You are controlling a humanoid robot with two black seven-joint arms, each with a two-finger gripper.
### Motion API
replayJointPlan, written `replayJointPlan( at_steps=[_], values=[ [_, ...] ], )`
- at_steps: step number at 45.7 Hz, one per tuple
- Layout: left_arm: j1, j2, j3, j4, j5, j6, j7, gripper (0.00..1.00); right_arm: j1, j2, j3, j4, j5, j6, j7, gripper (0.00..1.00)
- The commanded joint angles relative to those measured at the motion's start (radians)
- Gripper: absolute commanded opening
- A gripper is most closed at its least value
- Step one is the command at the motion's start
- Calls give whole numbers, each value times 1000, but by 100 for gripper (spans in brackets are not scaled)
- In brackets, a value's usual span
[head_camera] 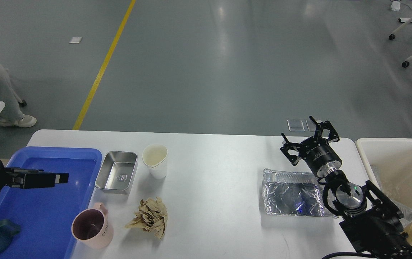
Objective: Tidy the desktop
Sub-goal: 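Lower the left gripper and grasp the pink mug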
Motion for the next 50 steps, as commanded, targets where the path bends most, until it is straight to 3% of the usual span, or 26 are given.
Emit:
replayJointPlan(
  at_steps=[1, 6, 15, 31, 50],
  values=[
    [24, -31, 45, 3, 34, 40, 12, 93, -3, -2, 0, -2, 0, 0, 0, 100],
    [59, -65, 51, 18, 64, 72, 18, 92, -4, 0, 0, -3, 0, 0, 0, 100],
    [99, -152, 53, 63, 87, 81, 73, 92, -4, -2, 0, -8, 0, 0, 0, 100],
    [179, -257, 53, 124, 178, 120, 127, 87, -3, -3, -3, -28, 0, -2, 0, 100],
    [214, -333, 53, 167, 196, 146, 158, 77, -10, -12, -5, -29, 0, -2, 0, 100]
  ],
)
